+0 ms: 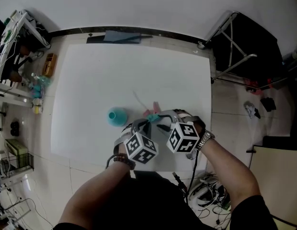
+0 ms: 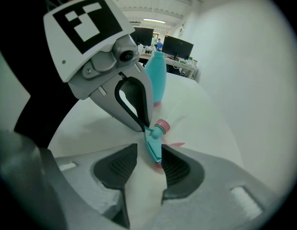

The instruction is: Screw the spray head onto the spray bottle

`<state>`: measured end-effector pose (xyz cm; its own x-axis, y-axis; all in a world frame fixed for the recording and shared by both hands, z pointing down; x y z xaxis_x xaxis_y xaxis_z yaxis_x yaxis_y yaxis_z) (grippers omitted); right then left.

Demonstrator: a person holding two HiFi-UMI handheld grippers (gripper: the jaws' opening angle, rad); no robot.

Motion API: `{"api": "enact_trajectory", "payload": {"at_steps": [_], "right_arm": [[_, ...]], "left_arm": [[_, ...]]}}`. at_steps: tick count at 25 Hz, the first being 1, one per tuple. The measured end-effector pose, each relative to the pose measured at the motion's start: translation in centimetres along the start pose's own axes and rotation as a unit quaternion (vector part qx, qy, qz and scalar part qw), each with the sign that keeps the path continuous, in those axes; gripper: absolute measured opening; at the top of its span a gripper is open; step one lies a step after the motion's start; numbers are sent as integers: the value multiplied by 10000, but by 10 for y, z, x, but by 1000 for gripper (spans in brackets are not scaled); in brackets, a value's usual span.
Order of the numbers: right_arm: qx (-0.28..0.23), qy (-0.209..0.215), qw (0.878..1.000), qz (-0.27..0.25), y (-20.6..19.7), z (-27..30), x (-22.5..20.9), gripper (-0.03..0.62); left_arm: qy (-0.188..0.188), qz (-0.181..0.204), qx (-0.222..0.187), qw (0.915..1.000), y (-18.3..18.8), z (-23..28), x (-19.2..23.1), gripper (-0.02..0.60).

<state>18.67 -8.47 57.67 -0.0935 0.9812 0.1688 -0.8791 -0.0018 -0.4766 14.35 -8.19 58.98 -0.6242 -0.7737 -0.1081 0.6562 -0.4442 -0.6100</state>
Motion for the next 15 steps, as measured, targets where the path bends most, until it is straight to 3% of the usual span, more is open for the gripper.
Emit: {"api": "enact_trajectory", "payload": {"at_steps": [6, 10, 13, 15], "right_arm": [[-200, -288, 9989, 308, 2, -23, -9, 146], [-286, -515, 9967, 550, 0, -40, -13, 146], [-231, -787, 9962, 303, -1, -52, -14, 152], [-128, -1105, 9936, -212, 3, -59, -14, 177]], "left_arm": [[-84, -104, -218, 9997, 8, -11, 3, 40], [-218, -458, -450, 9977, 17, -22, 6, 38], [-365, -786, -629, 9943, 28, -30, 10, 37], [-508, -990, -747, 9910, 37, -36, 10, 37]]}}
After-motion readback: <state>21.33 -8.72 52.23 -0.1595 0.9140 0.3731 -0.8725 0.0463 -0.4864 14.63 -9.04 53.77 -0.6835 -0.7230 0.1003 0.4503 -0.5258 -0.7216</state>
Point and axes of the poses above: the fingertips, and each gripper's own axes: z forward along the fingers, x to its left, y out of its top, the point moved 3 cm from there along -z, backward along the fingers, and after that the axes turned 1 degree about y, right-handed, at the moved point
